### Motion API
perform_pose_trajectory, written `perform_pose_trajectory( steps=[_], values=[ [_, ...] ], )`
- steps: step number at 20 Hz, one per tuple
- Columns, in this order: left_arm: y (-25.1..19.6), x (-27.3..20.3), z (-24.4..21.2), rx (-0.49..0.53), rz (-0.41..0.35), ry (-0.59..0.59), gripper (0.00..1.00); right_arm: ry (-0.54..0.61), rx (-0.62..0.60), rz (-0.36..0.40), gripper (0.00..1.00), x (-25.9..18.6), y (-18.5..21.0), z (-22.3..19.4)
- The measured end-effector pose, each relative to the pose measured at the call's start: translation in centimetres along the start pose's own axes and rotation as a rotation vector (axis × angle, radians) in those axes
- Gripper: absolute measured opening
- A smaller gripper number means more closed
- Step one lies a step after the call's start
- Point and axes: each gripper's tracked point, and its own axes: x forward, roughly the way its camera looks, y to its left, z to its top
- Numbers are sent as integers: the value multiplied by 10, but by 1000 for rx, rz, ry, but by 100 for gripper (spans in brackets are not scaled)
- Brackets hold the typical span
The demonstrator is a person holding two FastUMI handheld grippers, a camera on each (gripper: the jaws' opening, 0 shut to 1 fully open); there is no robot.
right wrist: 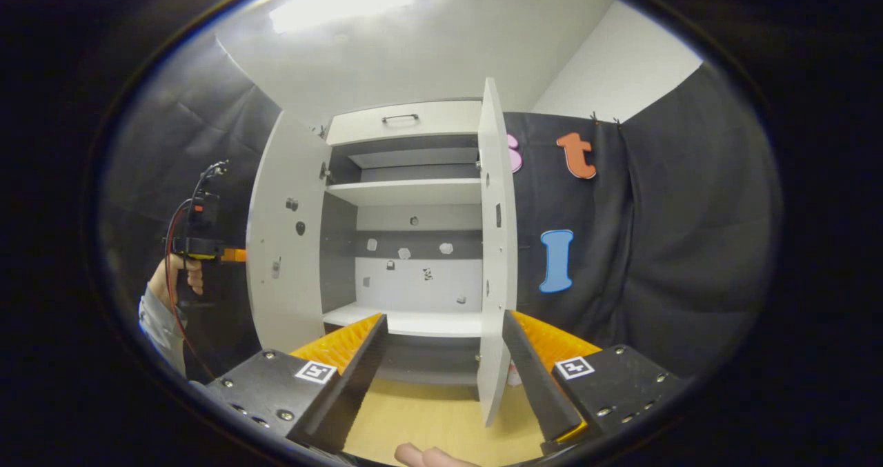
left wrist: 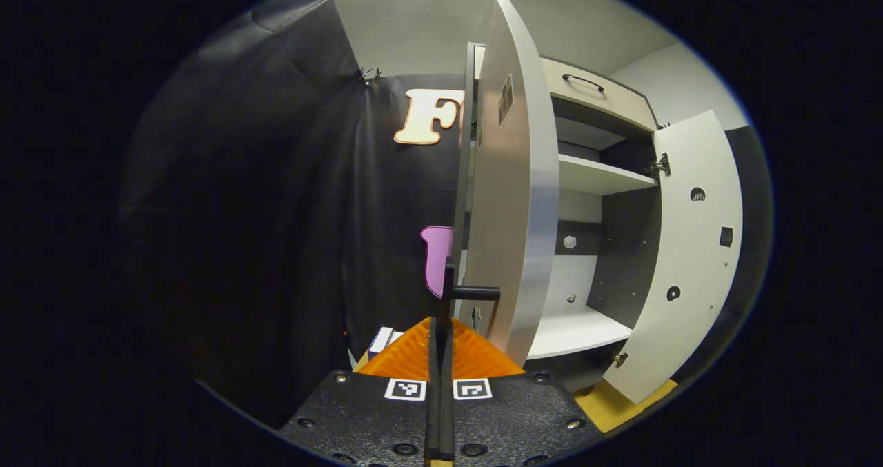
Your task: Open the right door of the double-door shoe cabinet with the right hand, and open the left door with the left hand.
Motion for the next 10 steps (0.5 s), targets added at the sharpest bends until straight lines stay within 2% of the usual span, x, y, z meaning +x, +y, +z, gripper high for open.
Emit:
perform_pose_trajectory(
  steps=[2,3,4,5,6,7,8,10],
  values=[
    [1,-1,0,6,-8,-1,2,0,3,-5,99,0,-1,0],
    [1,-2,0,4,-17,5,0,1,6,-7,99,0,-2,-1],
    [1,-6,-2,7,-28,13,1,2,10,-3,95,1,-4,-1],
    [5,-12,-3,-3,-19,18,2,4,11,-2,99,3,-5,-1],
    [10,-19,1,-6,-2,12,4,6,13,-1,95,5,-5,-1],
    [10,-29,5,6,4,-10,7,6,14,-1,95,5,-4,0],
    [16,-39,12,36,43,-34,22,8,14,-1,95,6,-4,0],
    [23,-54,17,57,93,-56,29,5,14,2,99,6,-3,1]
  ],
)
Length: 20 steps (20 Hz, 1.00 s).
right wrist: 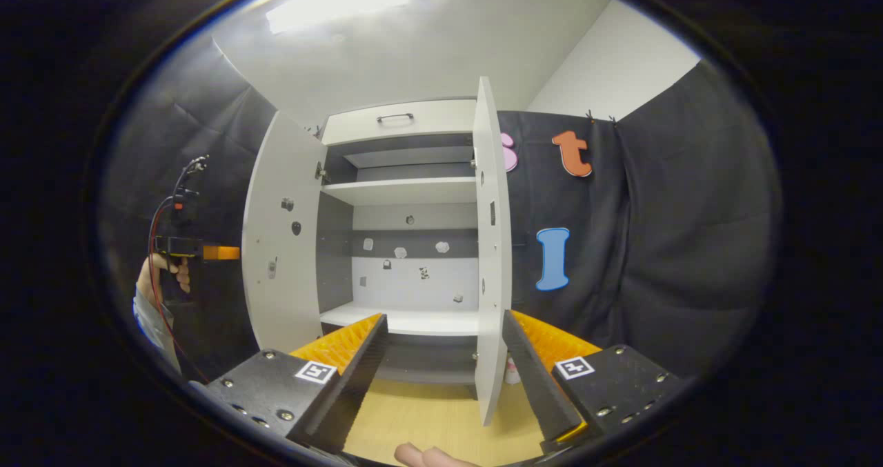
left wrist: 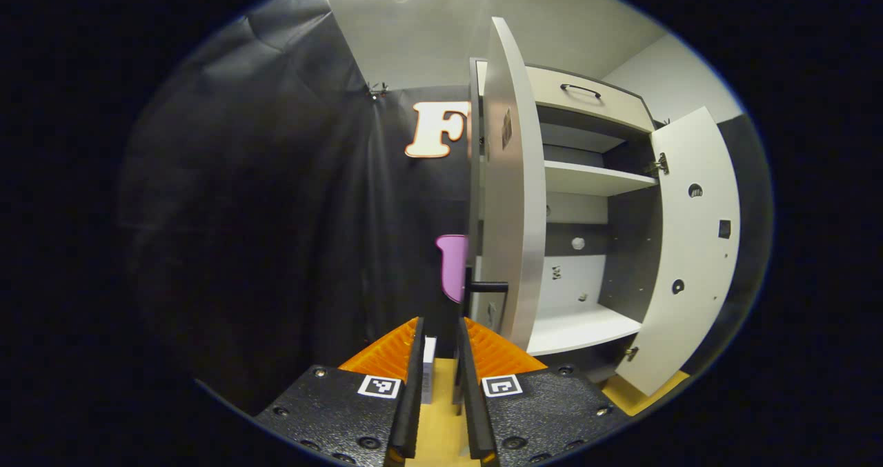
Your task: Open the right door of the double-door shoe cabinet with the right hand, and open the left door with the left hand.
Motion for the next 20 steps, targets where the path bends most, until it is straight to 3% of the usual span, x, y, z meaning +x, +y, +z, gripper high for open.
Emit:
perform_pose_trajectory(
  steps=[1,2,7,10,13,16,17,18,20],
  values=[
    [-5,-11,1,-14,-5,6,40,-3,-1,2,99,-1,0,2],
    [-12,-22,-1,-22,-20,10,38,-8,-1,5,99,-2,1,3],
    [-23,-64,-5,-36,-12,-9,73,-24,-23,10,96,-19,11,7],
    [-38,-91,-7,-22,-23,-40,79,-35,-36,3,95,-32,12,10],
    [-55,-111,-13,-32,-54,-63,97,-43,-47,-16,95,-37,9,12],
    [-57,-124,-30,-39,-10,-62,99,-38,-54,-47,99,-51,-1,6],
    [-60,-128,-36,-36,-7,-60,94,-34,-55,-55,99,-54,-4,3],
    [-65,-133,-42,-32,-9,-56,97,-30,-55,-64,99,-55,-6,1],
    [-77,-142,-52,-22,-23,-56,94,-23,-54,-83,99,-60,-14,-4]
  ],
)
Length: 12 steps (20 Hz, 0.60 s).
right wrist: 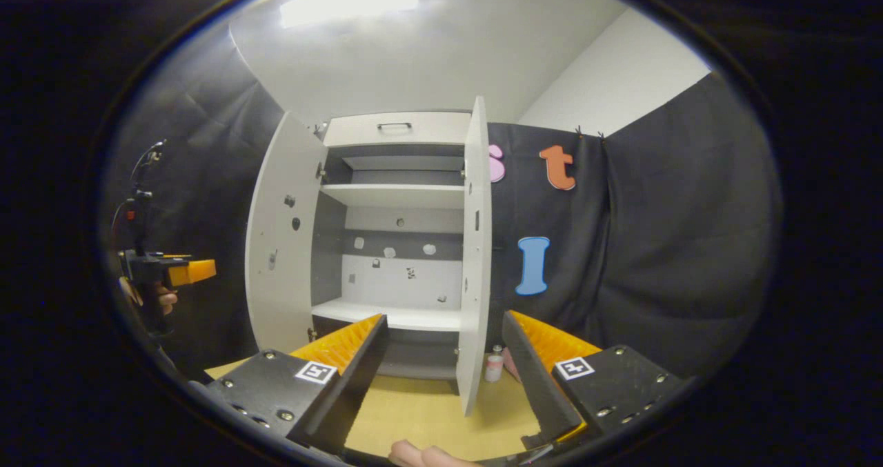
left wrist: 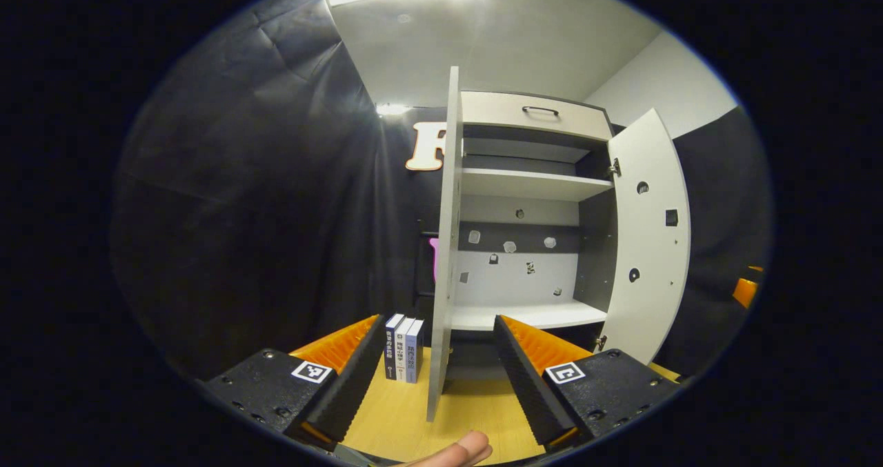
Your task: Open the right door of the double-door shoe cabinet with the right hand, and open the left door with the left hand.
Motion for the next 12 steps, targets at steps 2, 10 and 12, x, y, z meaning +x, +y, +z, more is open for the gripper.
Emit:
perform_pose_trajectory(
  steps=[2,10,12],
  values=[
    [-12,-9,-8,6,-17,-2,96,8,6,-12,99,-3,-7,-5],
    [-42,-30,-27,-28,-67,-1,96,43,54,-26,95,2,-23,-26],
    [-42,-32,-27,8,-58,-19,93,61,66,-24,96,6,-22,-31]
  ],
)
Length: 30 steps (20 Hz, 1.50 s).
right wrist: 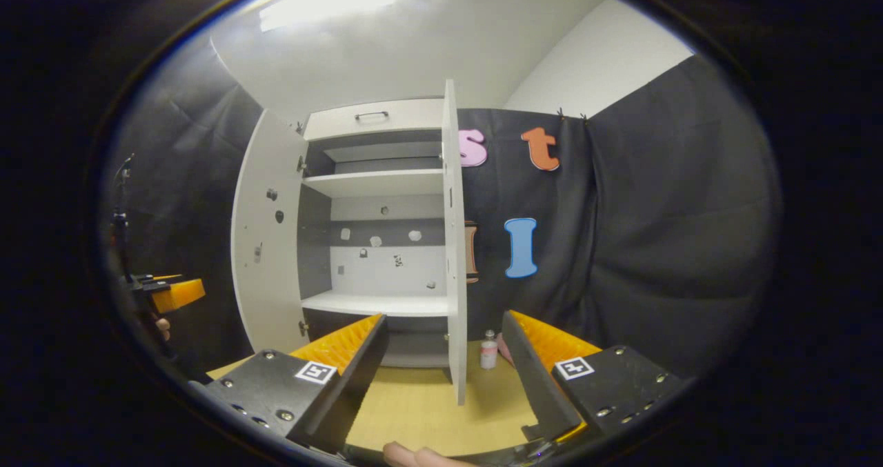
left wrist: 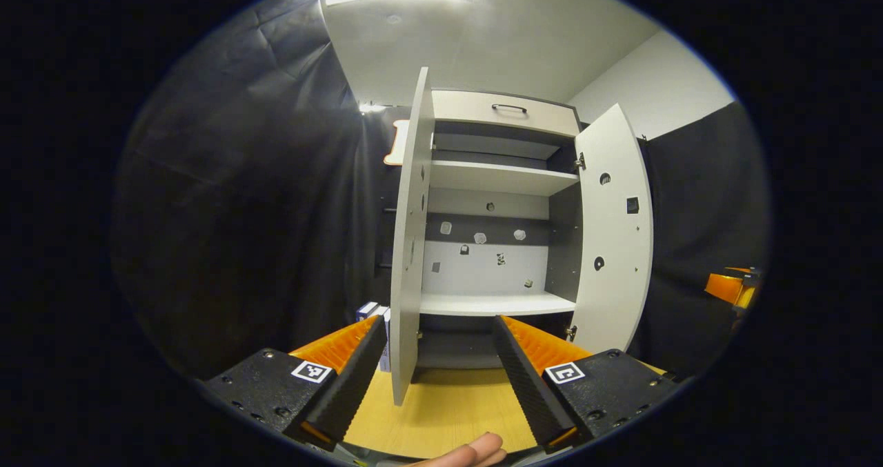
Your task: Open the right door of the double-door shoe cabinet with the right hand, and open the left door with the left hand.
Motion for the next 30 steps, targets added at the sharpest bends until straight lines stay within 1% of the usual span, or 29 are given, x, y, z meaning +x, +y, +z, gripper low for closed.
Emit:
perform_pose_trajectory(
  steps=[1,3,7,8,9,19,20,23,24,25,26,28,30],
  values=[
    [0,-1,0,12,3,-2,96,7,0,2,99,2,0,-2],
    [-7,0,-1,14,-11,0,96,15,-5,4,100,5,3,-4],
    [-5,1,0,13,-23,-4,96,28,4,14,99,8,11,-7],
    [-6,0,0,11,-26,-6,99,28,2,15,95,9,13,-7],
    [-5,0,0,8,-28,-7,96,26,-1,16,95,9,14,-6],
    [-14,2,-1,22,-52,-24,96,31,-1,40,95,10,26,-10],
    [-14,2,-1,23,-51,-25,96,30,2,40,99,10,26,-10],
    [-15,2,1,26,-47,-31,96,27,7,38,99,11,24,-10],
    [-15,2,2,27,-46,-35,96,28,10,38,95,12,24,-11],
    [-15,1,2,26,-45,-38,96,32,18,44,99,11,24,-12],
    [-16,1,3,24,-45,-42,96,36,30,58,96,10,28,-13],
    [-18,1,3,19,-48,-44,96,37,42,74,96,9,31,-12],
    [-18,1,4,17,-49,-44,96,33,33,68,95,9,29,-11]
  ],
)
